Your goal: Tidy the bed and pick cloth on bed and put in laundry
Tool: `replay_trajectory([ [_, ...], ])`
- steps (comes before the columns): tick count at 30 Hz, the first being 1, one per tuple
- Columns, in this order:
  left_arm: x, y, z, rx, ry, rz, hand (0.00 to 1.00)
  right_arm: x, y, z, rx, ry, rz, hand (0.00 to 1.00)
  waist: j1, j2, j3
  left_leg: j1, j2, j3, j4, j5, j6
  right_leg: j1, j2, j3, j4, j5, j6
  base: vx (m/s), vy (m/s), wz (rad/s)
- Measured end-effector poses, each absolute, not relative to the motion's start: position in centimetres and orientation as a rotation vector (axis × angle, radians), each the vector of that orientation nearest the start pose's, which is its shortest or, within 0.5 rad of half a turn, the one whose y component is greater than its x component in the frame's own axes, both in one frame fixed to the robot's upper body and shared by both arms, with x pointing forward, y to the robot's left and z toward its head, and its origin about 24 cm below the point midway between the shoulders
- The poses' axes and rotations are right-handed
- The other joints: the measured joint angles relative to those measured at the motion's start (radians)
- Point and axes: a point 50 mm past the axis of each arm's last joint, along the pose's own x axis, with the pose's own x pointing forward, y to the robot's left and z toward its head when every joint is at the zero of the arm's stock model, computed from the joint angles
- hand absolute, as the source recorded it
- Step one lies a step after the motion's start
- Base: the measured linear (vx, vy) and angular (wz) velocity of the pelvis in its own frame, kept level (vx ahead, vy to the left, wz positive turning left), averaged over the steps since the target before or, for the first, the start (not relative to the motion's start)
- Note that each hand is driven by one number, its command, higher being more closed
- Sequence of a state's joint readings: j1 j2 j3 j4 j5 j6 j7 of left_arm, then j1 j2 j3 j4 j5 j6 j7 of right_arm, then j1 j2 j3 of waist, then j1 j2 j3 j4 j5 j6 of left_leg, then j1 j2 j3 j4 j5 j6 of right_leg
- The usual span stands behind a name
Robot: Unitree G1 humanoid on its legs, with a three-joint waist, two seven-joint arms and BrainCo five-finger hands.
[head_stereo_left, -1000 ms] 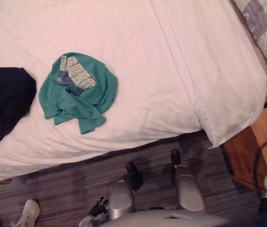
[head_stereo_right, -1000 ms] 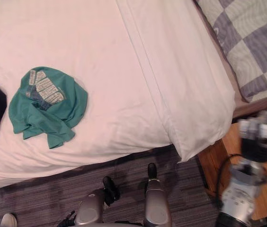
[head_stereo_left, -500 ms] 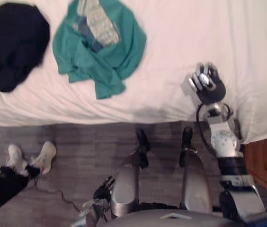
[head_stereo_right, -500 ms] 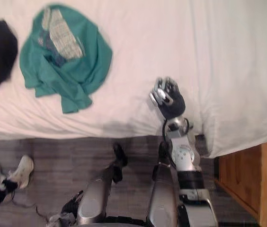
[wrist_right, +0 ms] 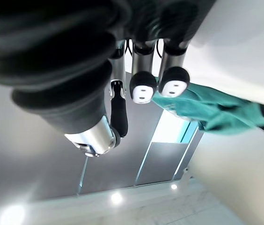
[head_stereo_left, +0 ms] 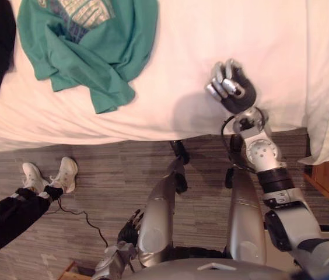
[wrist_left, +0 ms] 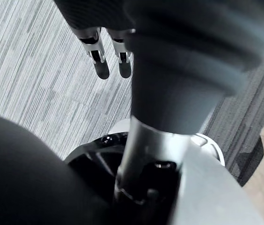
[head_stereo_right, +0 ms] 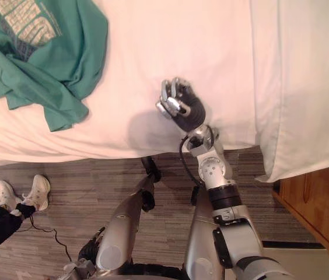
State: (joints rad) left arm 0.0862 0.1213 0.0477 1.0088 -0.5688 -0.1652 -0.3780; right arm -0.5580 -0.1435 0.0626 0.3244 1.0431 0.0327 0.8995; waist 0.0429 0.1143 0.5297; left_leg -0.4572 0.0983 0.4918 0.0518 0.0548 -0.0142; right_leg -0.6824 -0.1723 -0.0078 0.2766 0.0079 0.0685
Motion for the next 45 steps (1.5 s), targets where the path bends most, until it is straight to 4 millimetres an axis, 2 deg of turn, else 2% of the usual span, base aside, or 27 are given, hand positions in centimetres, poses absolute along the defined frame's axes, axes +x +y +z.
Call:
replay_trajectory([
  [1,11.9,19.6,-14.4,-0.537,0.767,0.112,0.0,31.9,-10.3,14.0,0.781,-0.437,1.098,1.0,-0.002,0.0,0.0,0.009,0.0,0.002,-0.001,0.0,0.0,0.008,0.0,0.001,-0.002,0.0,0.001,0.03,0.007,-0.19],
  [3,11.5,19.7,-14.5,-0.531,0.781,0.142,0.0,29.9,-10.2,8.2,0.788,-0.222,1.077,1.0,-0.011,0.0,0.0,0.049,-0.001,0.006,-0.016,0.0,0.0,0.049,0.003,0.0,-0.017,0.0,0.001,0.03,0.012,-0.11],
  [4,11.5,19.7,-14.5,-0.53,0.783,0.145,0.0,29.4,-10.3,6.4,0.784,-0.141,1.056,1.0,-0.011,0.0,0.0,0.057,-0.001,0.007,-0.018,0.0,-0.001,0.057,0.003,0.0,-0.019,-0.001,0.001,0.02,0.014,-0.08],
  [5,11.4,19.6,-14.6,-0.53,0.785,0.151,0.0,28.4,-10.5,3.7,0.783,-0.013,1.016,1.0,-0.011,0.0,0.0,0.069,-0.002,0.007,-0.019,-0.002,-0.003,0.07,0.002,-0.001,-0.021,-0.002,0.002,0.01,0.016,-0.04],
  [7,11.2,19.6,-14.7,-0.537,0.792,0.18,0.0,25.0,-11.1,-1.9,0.751,0.26,0.952,1.0,-0.01,-0.001,0.0,0.107,-0.008,0.003,-0.035,-0.001,-0.004,0.11,-0.002,-0.009,-0.032,-0.004,0.006,0.0,0.0,0.0],
  [8,11.1,19.6,-14.7,-0.538,0.795,0.189,0.0,24.2,-11.3,-2.7,0.745,0.3,0.951,1.0,-0.01,-0.001,0.0,0.12,-0.01,0.0,-0.037,-0.001,-0.004,0.126,-0.003,-0.012,-0.035,-0.005,0.007,0.02,0.03,0.08],
  [9,10.8,19.6,-14.9,-0.541,0.812,0.202,0.0,22.4,-11.5,-4.3,0.741,0.374,0.957,1.0,-0.014,-0.005,-0.003,0.161,-0.012,-0.013,-0.046,-0.001,-0.004,0.179,-0.007,-0.028,-0.049,-0.007,0.011,0.02,0.023,0.11],
  [10,10.7,19.3,-15.0,-0.549,0.822,0.204,0.0,21.9,-11.5,-4.8,0.742,0.395,0.965,1.0,-0.015,-0.007,-0.004,0.176,-0.011,-0.02,-0.048,-0.001,-0.005,0.204,-0.007,-0.038,-0.06,-0.006,0.012,0.02,0.024,0.21],
  [11,10.6,19.3,-15.0,-0.55,0.833,0.21,0.0,21.1,-11.7,-5.5,0.721,0.432,0.985,0.0,-0.016,-0.011,-0.005,0.204,-0.011,-0.038,-0.051,-0.002,-0.005,0.252,-0.008,-0.057,-0.084,-0.006,0.014,0.01,0.012,0.22],
  [14,10.2,19.6,-15.2,-0.536,0.856,0.222,0.0,20.1,-12.2,-7.0,0.67,0.509,0.981,0.0,-0.014,-0.023,-0.021,0.265,-0.013,-0.077,-0.069,-0.001,-0.007,0.362,-0.008,-0.102,-0.155,0.005,0.029,0.03,0.019,0.34],
  [17,9.8,20.1,-15.2,-0.448,0.889,0.196,0.0,19.1,-13.3,-8.9,0.605,0.573,0.86,0.0,0.004,-0.047,-0.06,0.324,-0.02,-0.106,-0.081,-0.001,-0.009,0.468,-0.006,-0.135,-0.226,0.03,0.032,0.06,0.025,0.22],
  [22,8.7,20.3,-15.5,-0.191,0.974,0.087,0.0,17.2,-15.9,-11.8,0.485,0.658,0.465,0.0,0.005,-0.071,-0.158,0.448,-0.035,-0.119,-0.13,-0.005,-0.013,0.609,-0.007,-0.156,-0.286,0.036,0.044,0.08,0.034,0.02],
  [24,7.9,20.4,-15.7,-0.092,1.014,0.075,0.0,16.0,-17.5,-12.8,0.339,0.711,0.276,0.0,0.0,-0.081,-0.2,0.506,-0.041,-0.116,-0.148,-0.011,-0.019,0.661,-0.005,-0.156,-0.3,0.031,0.046,0.06,0.035,-0.15],
  [27,7.0,20.4,-16.0,-0.05,1.057,0.083,0.0,13.9,-19.1,-13.9,0.208,0.8,0.111,0.0,-0.005,-0.086,-0.242,0.567,-0.042,-0.115,-0.149,-0.029,-0.028,0.716,-0.004,-0.156,-0.288,0.004,0.045,0.06,0.025,-0.07],
  [30,5.7,20.6,-16.3,-0.02,1.116,0.102,0.0,12.9,-19.8,-14.4,0.126,0.864,0.038,0.0,-0.031,-0.093,-0.286,0.609,-0.042,-0.127,-0.15,-0.045,-0.034,0.734,-0.003,-0.147,-0.237,-0.037,0.044,0.02,0.008,0.03],
  [34,4.7,21.0,-16.4,-0.002,1.141,0.155,0.0,10.8,-20.8,-15.1,0.065,0.94,-0.088,0.0,-0.034,-0.103,-0.316,0.658,-0.043,-0.153,-0.154,-0.047,-0.03,0.797,-0.005,-0.166,-0.244,-0.057,0.046,0.04,0.006,0.13],
  [35,4.4,21.0,-16.4,-0.008,1.145,0.178,0.0,10.6,-20.9,-15.2,0.045,0.954,-0.085,0.0,-0.034,-0.111,-0.321,0.658,-0.044,-0.154,-0.154,-0.045,-0.028,0.798,-0.005,-0.166,-0.245,-0.058,0.047,0.03,0.007,0.09],
  [39,3.4,21.4,-16.5,-0.075,1.164,0.294,0.0,9.3,-21.0,-15.8,-0.165,1.055,0.054,0.0,-0.03,-0.113,-0.338,0.657,-0.046,-0.145,-0.149,-0.057,-0.034,0.797,-0.004,-0.146,-0.259,-0.061,0.044,0.02,0.013,-0.06],
  [45,2.7,21.4,-16.5,-0.064,1.174,0.348,0.0,7.9,-21.1,-16.3,-0.134,1.136,0.002,0.0,-0.027,-0.119,-0.362,0.646,-0.045,-0.152,-0.081,-0.092,-0.02,0.815,-0.014,-0.148,-0.245,-0.056,0.052,0.03,0.011,0.0],
])
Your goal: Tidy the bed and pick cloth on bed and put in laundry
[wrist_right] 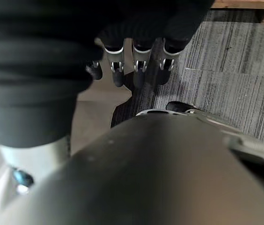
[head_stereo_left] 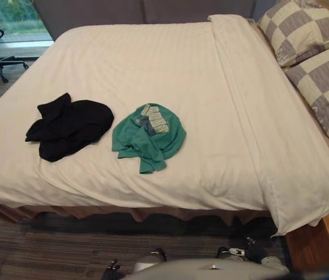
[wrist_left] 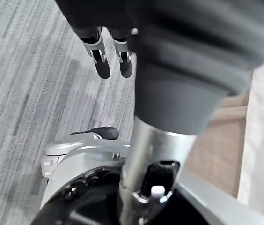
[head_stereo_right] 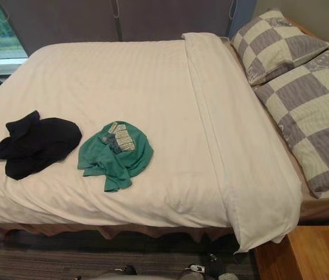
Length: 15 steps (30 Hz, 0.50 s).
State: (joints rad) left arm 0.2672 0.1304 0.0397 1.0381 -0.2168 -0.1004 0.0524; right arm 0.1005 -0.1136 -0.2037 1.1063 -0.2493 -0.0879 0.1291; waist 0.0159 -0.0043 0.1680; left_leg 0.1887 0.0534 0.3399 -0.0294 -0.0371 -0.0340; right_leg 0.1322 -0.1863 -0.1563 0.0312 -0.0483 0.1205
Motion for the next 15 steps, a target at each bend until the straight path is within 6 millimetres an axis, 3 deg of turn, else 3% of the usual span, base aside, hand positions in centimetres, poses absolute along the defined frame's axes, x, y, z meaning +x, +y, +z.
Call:
replay_trajectory([
  [7,1.7,21.6,-16.4,-0.067,1.148,0.483,0.0,7.4,-21.7,-16.3,-0.112,1.166,-0.046,0.0,-0.006,0.004,-0.008,0.001,0.019,0.013,-0.019,0.011,-0.008,-0.014,0.001,0.008,0.003,-0.003,-0.004,-0.01,-0.007,-0.03],
  [9,1.9,21.6,-16.3,-0.016,1.13,0.467,0.0,7.1,-21.7,-16.4,-0.085,1.168,-0.08,0.0,-0.006,0.002,-0.009,-0.02,0.028,0.028,0.01,-0.012,-0.017,-0.017,-0.003,0.008,0.008,-0.007,-0.004,-0.04,-0.008,-0.05],
  [11,2.5,21.7,-15.9,0.04,1.093,0.447,0.0,6.9,-22.0,-16.4,-0.05,1.16,-0.149,0.0,-0.004,-0.001,-0.009,-0.068,0.038,0.031,0.115,-0.062,-0.017,-0.038,-0.016,0.031,0.039,-0.021,0.0,-0.03,0.032,-0.12],
  [12,3.0,21.7,-15.7,0.062,1.061,0.439,0.0,6.9,-21.9,-16.4,-0.021,1.159,-0.184,0.0,-0.001,-0.003,-0.008,-0.129,0.055,0.02,0.26,-0.114,-0.006,-0.074,-0.034,0.044,0.074,-0.039,0.007,-0.04,0.026,-0.24],
  [14,3.4,21.9,-15.2,0.073,1.014,0.442,0.0,7.2,-22.5,-16.2,0.005,1.142,-0.243,0.0,-0.001,0.002,-0.007,-0.236,0.116,-0.05,0.501,-0.183,-0.003,-0.126,-0.043,0.093,0.121,-0.055,0.038,-0.05,0.13,-0.5],
  [15,3.5,21.8,-15.0,0.08,1.0,0.441,0.0,7.4,-22.9,-16.1,0.012,1.135,-0.26,0.0,-0.001,0.012,-0.005,-0.26,0.146,-0.105,0.58,-0.208,-0.02,-0.144,-0.041,0.122,0.137,-0.056,0.057,-0.06,0.342,-0.87],
])
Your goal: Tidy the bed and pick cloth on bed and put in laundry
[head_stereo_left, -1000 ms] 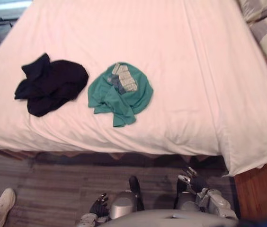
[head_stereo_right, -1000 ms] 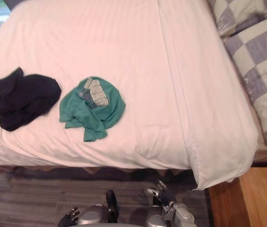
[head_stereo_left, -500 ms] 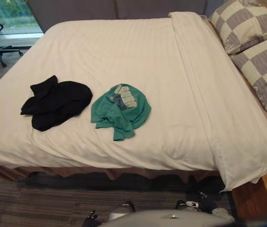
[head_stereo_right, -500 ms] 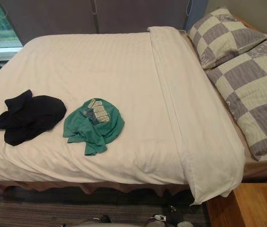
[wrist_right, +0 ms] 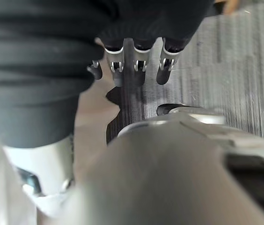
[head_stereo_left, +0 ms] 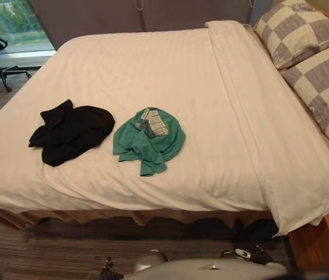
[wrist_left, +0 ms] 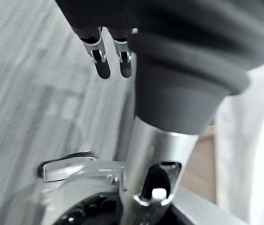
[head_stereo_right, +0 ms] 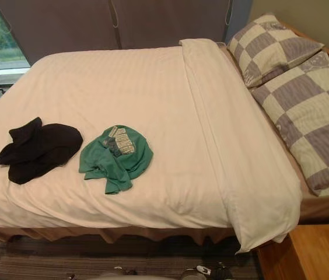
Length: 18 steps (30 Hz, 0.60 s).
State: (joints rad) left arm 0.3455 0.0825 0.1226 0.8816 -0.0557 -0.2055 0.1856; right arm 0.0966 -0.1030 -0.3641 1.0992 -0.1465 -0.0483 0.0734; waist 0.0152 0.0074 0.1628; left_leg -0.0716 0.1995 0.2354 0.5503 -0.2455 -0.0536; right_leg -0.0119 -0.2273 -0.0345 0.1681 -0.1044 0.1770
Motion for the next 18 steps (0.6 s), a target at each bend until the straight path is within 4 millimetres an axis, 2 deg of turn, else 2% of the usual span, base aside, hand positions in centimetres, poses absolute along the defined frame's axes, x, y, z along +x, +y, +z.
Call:
replay_trajectory([
  [1,3.6,21.6,-15.0,0.09,0.999,0.439,0.0,7.6,-23.6,-15.9,-0.002,1.128,-0.27,0.0,0.001,0.017,-0.001,-0.017,0.029,-0.057,0.076,-0.039,-0.045,-0.031,0.005,0.05,0.023,-0.002,0.028,-0.04,0.366,-0.9],
  [2,3.6,21.5,-15.0,0.089,1.003,0.436,0.0,7.7,-23.9,-15.8,-0.009,1.124,-0.276,0.0,0.002,0.024,-0.001,-0.016,0.037,-0.076,0.095,-0.055,-0.066,-0.048,0.004,0.078,0.037,-0.001,0.042,0.02,0.492,-1.02],
  [3,3.6,21.4,-15.1,0.1,1.02,0.43,0.0,8.0,-24.5,-15.6,-0.008,1.109,-0.297,0.0,0.001,0.03,-0.003,-0.009,0.036,-0.088,0.11,-0.124,-0.111,-0.078,-0.01,0.121,0.062,0.014,0.057,0.07,0.575,-0.86],
  [4,3.7,21.5,-15.3,0.105,1.03,0.43,0.0,7.8,-24.7,-15.6,0.001,1.105,-0.318,0.0,-0.008,0.044,-0.001,0.005,0.014,-0.061,0.125,-0.219,-0.076,-0.094,-0.028,0.129,0.076,0.049,0.066,0.08,0.603,-0.75],
  [5,3.9,21.5,-15.3,0.101,1.029,0.432,0.0,7.8,-24.6,-15.6,0.0,1.108,-0.317,0.0,-0.005,0.039,0.013,0.014,0.007,-0.041,0.147,-0.244,-0.058,-0.098,-0.039,0.123,0.085,0.073,0.055,-0.1,0.63,-0.81],
  [6,4.1,21.5,-15.3,0.068,1.026,0.461,0.0,7.9,-23.8,-15.8,0.014,1.11,-0.296,0.0,0.015,0.04,0.036,0.036,0.001,0.03,0.166,-0.251,-0.04,-0.098,-0.066,0.062,0.082,0.133,-0.006,-0.2,0.616,-0.81],
  [7,3.9,21.5,-15.3,0.055,1.038,0.474,0.0,8.0,-23.3,-16.0,-0.018,1.116,-0.223,0.0,0.014,0.037,0.036,0.071,-0.002,0.102,0.122,-0.245,-0.003,-0.094,-0.083,-0.049,0.125,0.133,-0.025,-0.22,0.581,-0.82],
  [8,3.7,21.4,-15.4,0.049,1.047,0.48,0.0,8.2,-23.1,-15.9,-0.046,1.113,-0.181,0.0,0.014,0.034,0.034,0.092,-0.014,0.124,0.087,-0.233,0.016,-0.088,-0.084,-0.094,0.143,0.128,-0.032,-0.15,0.482,-0.63],
  [9,3.5,21.4,-15.4,0.057,1.06,0.489,0.0,8.8,-22.7,-15.8,-0.1,1.093,-0.101,0.0,0.016,0.032,0.03,0.114,-0.048,0.14,-0.003,-0.192,0.038,-0.082,-0.051,-0.147,0.165,0.1,-0.042,-0.14,0.375,-0.49],
  [10,3.4,21.4,-15.5,0.071,1.069,0.476,0.0,9.1,-22.4,-15.8,-0.121,1.074,-0.06,0.0,0.011,0.024,0.025,0.125,-0.089,0.148,-0.109,-0.134,0.057,-0.08,-0.018,-0.169,0.191,0.068,-0.057,-0.14,0.334,-0.31],
  [12,3.2,21.4,-15.6,0.087,1.082,0.455,0.0,9.2,-21.8,-15.8,-0.119,1.074,-0.027,0.0,-0.003,0.011,0.016,0.13,-0.153,0.142,-0.254,-0.045,0.083,-0.083,0.011,-0.196,0.226,0.014,-0.059,-0.05,0.185,0.18],
  [13,3.3,21.6,-15.6,0.103,1.085,0.473,0.0,9.2,-21.7,-15.9,-0.114,1.075,-0.022,0.0,-0.008,-0.005,0.01,0.132,-0.191,0.138,-0.326,0.001,0.093,-0.082,0.025,-0.2,0.237,-0.019,-0.067,0.03,0.075,0.43],
  [14,3.9,22.0,-15.5,0.109,1.071,0.531,0.0,9.0,-21.6,-15.9,-0.11,1.076,-0.024,0.0,-0.007,-0.008,0.011,0.128,-0.236,0.119,-0.393,0.046,0.119,-0.079,0.041,-0.187,0.231,-0.064,-0.067,0.06,0.044,0.64],
  [15,5.3,22.0,-15.3,0.079,1.033,0.573,0.0,8.8,-21.3,-16.0,-0.094,1.076,-0.033,0.0,-0.01,-0.009,0.012,0.127,-0.271,0.089,-0.435,0.082,0.133,-0.063,0.057,-0.154,0.211,-0.097,-0.07,0.03,0.067,0.76],
  [16,5.8,22.0,-15.2,0.075,1.019,0.578,0.0,8.5,-21.4,-16.0,-0.083,1.081,-0.045,0.0,-0.014,-0.009,0.012,0.129,-0.282,0.071,-0.449,0.095,0.14,-0.05,0.063,-0.138,0.198,-0.107,-0.075,0.0,0.104,1.12],
  [18,8.7,21.8,-14.7,0.071,0.931,0.539,0.0,8.0,-21.3,-16.1,-0.051,1.088,-0.081,0.0,-0.028,-0.012,0.009,0.157,-0.314,-0.01,-0.505,0.143,0.156,0.008,0.085,-0.079,0.143,-0.123,-0.085,-0.02,0.105,1.16],
])
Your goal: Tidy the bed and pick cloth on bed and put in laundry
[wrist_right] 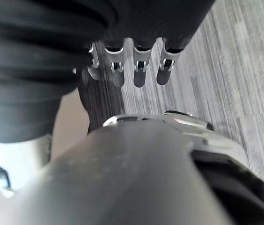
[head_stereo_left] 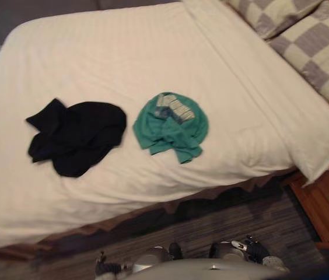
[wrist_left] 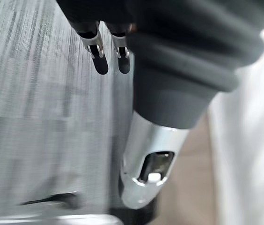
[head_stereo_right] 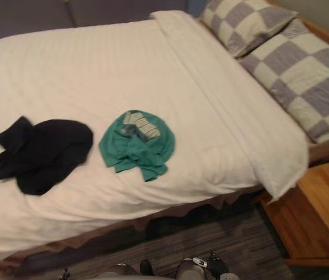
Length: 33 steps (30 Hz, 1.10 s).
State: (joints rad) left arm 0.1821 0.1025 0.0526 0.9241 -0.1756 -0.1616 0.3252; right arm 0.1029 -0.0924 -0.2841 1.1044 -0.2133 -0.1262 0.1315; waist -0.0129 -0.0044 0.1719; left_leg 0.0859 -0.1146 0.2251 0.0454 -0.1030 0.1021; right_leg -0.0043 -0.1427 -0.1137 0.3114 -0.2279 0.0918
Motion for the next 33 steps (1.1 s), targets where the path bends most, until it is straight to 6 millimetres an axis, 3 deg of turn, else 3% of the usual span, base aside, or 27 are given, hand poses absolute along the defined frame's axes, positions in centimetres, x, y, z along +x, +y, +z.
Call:
replay_trajectory([
  [2,9.9,21.6,-14.4,0.102,0.896,0.48,0.0,7.5,-20.7,-16.3,-0.034,1.096,-0.079,0.0,-0.001,-0.017,-0.017,0.01,-0.014,-0.065,-0.046,0.039,-0.005,0.015,0.021,0.026,-0.034,0.002,-0.003,-0.04,0.011,0.92],
  [6,9.5,21.7,-14.5,0.091,0.909,0.463,0.0,7.4,-20.0,-16.4,-0.01,1.098,-0.072,0.0,0.005,-0.037,-0.029,0.026,-0.017,-0.097,-0.101,0.08,-0.019,0.026,0.046,0.049,-0.071,0.015,-0.024,-0.03,-0.059,0.37],
  [11,9.1,21.5,-14.7,0.091,0.923,0.47,0.0,7.4,-20.3,-16.3,-0.024,1.087,-0.065,0.0,0.0,-0.013,-0.036,0.041,-0.002,-0.076,-0.141,0.102,-0.031,0.035,0.076,0.09,-0.106,0.023,-0.036,-0.03,-0.066,-0.15],
  [14,8.8,21.3,-14.8,0.024,0.929,0.517,0.0,7.6,-20.5,-16.3,-0.032,1.085,-0.027,0.0,0.005,0.0,-0.029,0.021,0.018,-0.018,-0.084,0.043,-0.064,0.036,0.09,0.126,-0.1,0.02,-0.051,-0.05,-0.078,-0.4],
  [16,9.1,20.9,-14.8,-0.018,0.918,0.514,0.0,8.2,-20.8,-15.8,-0.088,1.045,0.034,0.0,0.006,0.01,-0.021,-0.068,0.097,0.116,0.159,-0.109,-0.12,0.048,0.089,0.128,-0.102,0.017,-0.069,0.0,-0.07,-0.18],
  [17,9.1,20.7,-14.9,-0.032,0.919,0.51,0.0,8.2,-21.0,-15.7,-0.096,1.039,0.034,0.0,0.006,0.017,-0.019,-0.09,0.136,0.162,0.236,-0.148,-0.142,0.052,0.09,0.122,-0.103,0.017,-0.074,0.03,-0.071,0.1],
  [18,9.4,20.1,-15.0,-0.057,0.917,0.489,0.0,8.3,-21.4,-15.5,-0.107,1.027,0.028,0.0,0.002,0.036,-0.011,-0.138,0.212,0.22,0.396,-0.195,-0.137,0.061,0.085,0.092,-0.093,0.02,-0.074,0.03,-0.107,0.37],
  [19,9.9,19.8,-14.9,-0.065,0.907,0.465,0.0,8.3,-21.3,-15.5,-0.095,1.022,0.025,0.0,0.0,0.031,-0.002,-0.164,0.267,0.249,0.509,-0.211,-0.11,0.075,0.063,0.069,-0.076,0.01,-0.068,0.01,-0.141,0.42],
  [21,10.3,19.6,-14.8,-0.054,0.891,0.433,0.0,7.9,-21.2,-15.6,-0.067,1.028,0.032,0.0,0.003,0.018,-0.003,-0.169,0.318,0.252,0.506,-0.2,-0.112,0.098,0.022,0.059,-0.062,-0.017,-0.038,-0.03,-0.252,0.31],
  [22,10.3,19.4,-14.8,-0.048,0.892,0.42,0.0,8.0,-21.3,-15.5,-0.064,1.024,0.036,0.0,0.002,0.026,-0.006,-0.161,0.327,0.242,0.448,-0.17,-0.118,0.101,0.015,0.058,-0.057,-0.025,-0.026,-0.03,-0.265,0.28],
  [23,10.1,18.6,-14.9,-0.046,0.896,0.397,0.0,8.0,-21.9,-15.4,-0.069,1.023,0.04,0.0,-0.001,0.055,-0.014,-0.135,0.341,0.208,0.312,-0.048,-0.157,0.102,0.013,0.058,-0.05,-0.043,0.003,0.0,-0.086,0.26],
  [24,10.4,18.7,-14.8,-0.038,0.88,0.39,0.0,7.7,-21.8,-15.5,-0.061,1.037,0.05,0.0,-0.006,0.045,-0.02,-0.109,0.292,0.227,0.252,-0.029,-0.144,0.106,-0.018,0.07,-0.053,-0.037,0.016,0.06,0.033,0.19],
  [26,10.5,19.6,-14.6,0.001,0.86,0.388,0.0,8.0,-21.4,-15.5,-0.053,1.033,0.081,0.0,0.002,0.031,-0.019,-0.094,0.247,0.253,0.217,-0.015,-0.135,0.106,-0.054,0.07,-0.061,-0.038,0.021,0.12,0.168,0.01],
  [29,10.8,20.2,-14.4,0.067,0.853,0.345,0.0,8.1,-21.3,-15.6,-0.033,1.03,0.07,0.0,-0.006,0.018,-0.019,-0.102,0.218,0.255,0.244,0.001,-0.133,0.111,-0.1,0.069,-0.07,-0.038,0.039,0.07,0.083,0.03],
  [32,11.7,19.0,-14.3,0.096,0.839,0.249,0.0,8.2,-21.6,-15.6,-0.022,1.031,0.037,0.0,-0.017,0.024,-0.015,-0.103,0.197,0.221,0.247,0.032,-0.143,0.106,-0.129,0.069,-0.065,-0.03,0.053,0.0,-0.023,-0.09],
  [33,11.7,18.4,-14.4,0.087,0.841,0.208,0.0,8.4,-21.9,-15.6,-0.032,1.028,0.035,0.0,-0.026,0.043,-0.024,-0.097,0.187,0.188,0.216,0.032,-0.144,0.092,-0.13,0.07,-0.062,-0.028,0.056,0.0,-0.043,-0.15],
])
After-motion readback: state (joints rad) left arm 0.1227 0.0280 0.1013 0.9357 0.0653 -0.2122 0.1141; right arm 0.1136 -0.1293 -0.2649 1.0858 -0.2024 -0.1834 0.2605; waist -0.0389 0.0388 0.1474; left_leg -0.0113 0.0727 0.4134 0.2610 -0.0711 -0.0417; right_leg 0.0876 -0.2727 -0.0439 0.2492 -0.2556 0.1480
